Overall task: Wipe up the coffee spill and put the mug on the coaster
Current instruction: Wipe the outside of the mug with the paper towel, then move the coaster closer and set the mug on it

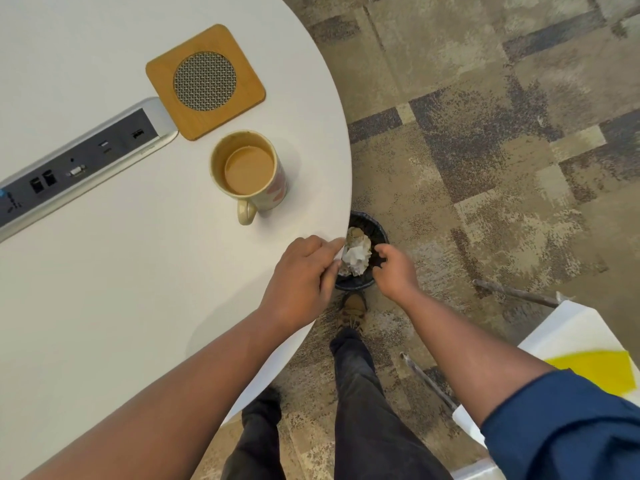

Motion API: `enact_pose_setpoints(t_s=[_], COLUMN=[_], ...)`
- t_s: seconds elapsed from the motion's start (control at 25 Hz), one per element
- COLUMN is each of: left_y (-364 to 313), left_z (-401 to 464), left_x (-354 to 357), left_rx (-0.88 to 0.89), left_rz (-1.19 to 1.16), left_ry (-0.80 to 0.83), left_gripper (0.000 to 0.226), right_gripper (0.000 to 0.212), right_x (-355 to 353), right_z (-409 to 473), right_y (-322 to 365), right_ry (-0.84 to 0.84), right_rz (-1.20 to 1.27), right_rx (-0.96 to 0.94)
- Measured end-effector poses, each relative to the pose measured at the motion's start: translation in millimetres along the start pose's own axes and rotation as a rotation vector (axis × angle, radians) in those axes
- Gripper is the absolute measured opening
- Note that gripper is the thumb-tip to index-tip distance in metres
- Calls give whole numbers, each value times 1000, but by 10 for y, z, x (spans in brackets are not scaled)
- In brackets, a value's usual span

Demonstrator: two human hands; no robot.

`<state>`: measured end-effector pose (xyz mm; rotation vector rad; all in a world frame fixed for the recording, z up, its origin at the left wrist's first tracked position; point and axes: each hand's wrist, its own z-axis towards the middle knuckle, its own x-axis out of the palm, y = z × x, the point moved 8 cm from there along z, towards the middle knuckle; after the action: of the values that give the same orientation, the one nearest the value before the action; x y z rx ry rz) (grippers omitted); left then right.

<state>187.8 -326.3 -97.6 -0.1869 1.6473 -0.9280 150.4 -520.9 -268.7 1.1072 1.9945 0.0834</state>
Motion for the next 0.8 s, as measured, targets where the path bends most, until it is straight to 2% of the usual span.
enact_pose_setpoints(t_s=[0.12, 0.28, 0.4, 0.52, 0.64, 0.8], left_y=[9, 62, 68, 58, 170, 537], left_z=[15, 33, 33, -11, -174, -506], left_x=[-4, 9, -32, -124, -257, -479], left_rx=[-4, -8, -23, -61, -209, -521], left_rz=[-9, -42, -108, -177, -300, -406], left_ry=[31, 85, 104, 81, 6, -103], left_gripper=[34, 38, 40, 42, 40, 30], right_gripper=[33, 5, 16, 8, 15, 25], right_x=[-74, -274, -499, -718, -632, -230], right_z=[-120, -346, -561, -868, -1164, -1421], right_y=[27, 304, 645, 985, 1347, 1735], right_ry=[-41, -113, -221, -418, -435, -295], right_rz=[104, 374, 517, 653, 520, 156], right_rx=[3, -38, -112, -221, -423, -619])
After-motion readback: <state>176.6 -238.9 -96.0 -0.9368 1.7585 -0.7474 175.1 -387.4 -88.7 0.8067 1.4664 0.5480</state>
